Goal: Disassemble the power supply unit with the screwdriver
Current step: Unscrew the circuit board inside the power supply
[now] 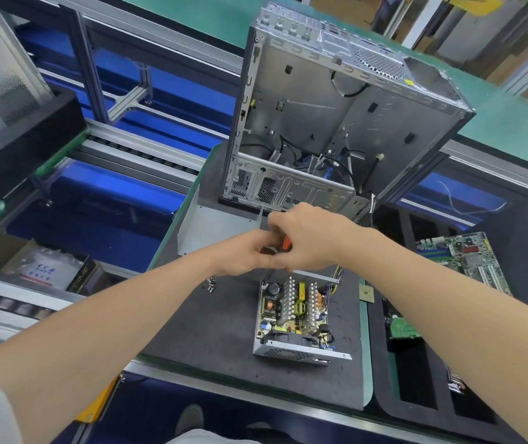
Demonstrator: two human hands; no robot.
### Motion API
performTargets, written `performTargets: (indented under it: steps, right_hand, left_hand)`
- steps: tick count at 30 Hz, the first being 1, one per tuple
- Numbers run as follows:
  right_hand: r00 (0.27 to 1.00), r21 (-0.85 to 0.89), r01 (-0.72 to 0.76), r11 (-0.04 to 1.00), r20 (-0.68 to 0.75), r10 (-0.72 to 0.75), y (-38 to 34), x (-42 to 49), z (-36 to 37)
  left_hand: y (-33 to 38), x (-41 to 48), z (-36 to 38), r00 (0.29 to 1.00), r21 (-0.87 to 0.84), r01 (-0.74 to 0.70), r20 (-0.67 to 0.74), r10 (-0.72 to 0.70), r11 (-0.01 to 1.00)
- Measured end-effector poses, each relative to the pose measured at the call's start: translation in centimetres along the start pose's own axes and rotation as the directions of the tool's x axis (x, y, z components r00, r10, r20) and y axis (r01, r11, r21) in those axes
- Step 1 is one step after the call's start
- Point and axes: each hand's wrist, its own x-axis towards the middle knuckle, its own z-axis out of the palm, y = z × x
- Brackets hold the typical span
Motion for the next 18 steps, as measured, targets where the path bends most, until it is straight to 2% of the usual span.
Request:
performTargets:
  steps: [1, 3, 5, 7, 9, 11, 13, 16, 17, 18]
  right_hand:
    - [0.993, -0.004, -0.106, 0.994, -0.050, 0.106, -0.2, 0.2, 0.1]
    - [0.952, 0.029, -0.301, 0.953, -0.055, 0.302, -0.7, 0.7, 0.3]
    - [0.949, 0.030, -0.315, 0.949, -0.006, 0.316, -1.1, 1.2, 0.6]
    - [0.986, -0.036, -0.165, 0.986, 0.012, 0.166, -0.9, 1.2, 0.5]
    - [0.993, -0.077, 0.103, 0.992, 0.061, -0.098, -0.2, 0.9, -0.3]
    - [0.933, -0.157, 0.352, 0.923, 0.134, -0.334, 0.4, 0.8, -0.8]
    - [0.892, -0.199, 0.450, 0.871, 0.149, -0.427, 0.6, 0.9, -0.8]
    - [0.924, -0.105, 0.379, 0.920, 0.092, -0.370, 0.5, 0.6, -1.0]
    - [0.959, -0.072, 0.282, 0.957, 0.052, -0.279, 0.2, 0.4, -1.1]
    - [0.992, -0.059, 0.123, 0.991, 0.010, -0.122, -0.1, 0.3, -1.2]
  left_hand:
    - [0.0, 0.1, 0.0, 1.000, -0.010, -0.017, 0.010, 0.017, 1.000]
    - [-0.2, 0.2, -0.1, 0.999, -0.031, -0.033, 0.024, 0.034, 0.999]
    - [-0.3, 0.2, 0.0, 0.999, -0.047, -0.020, 0.038, 0.021, 0.999]
    - [-0.2, 0.1, 0.1, 0.998, -0.087, 0.011, 0.055, -0.006, 0.996]
    - [-0.2, 0.1, 0.1, 0.998, -0.123, 0.025, 0.059, -0.018, 0.992]
    - [-0.4, 0.0, 0.0, 0.999, -0.115, 0.015, 0.039, -0.010, 0.993]
    - [-0.4, 0.0, -0.1, 0.999, -0.089, 0.009, 0.035, -0.006, 0.996]
    - [0.0, -0.2, 0.2, 1.000, -0.048, -0.001, 0.011, 0.002, 0.999]
    - [0.0, -0.2, 0.2, 1.000, -0.035, -0.002, 0.006, 0.002, 0.999]
    - [0.0, -0.1, 0.1, 1.000, -0.010, -0.006, 0.009, 0.006, 1.000]
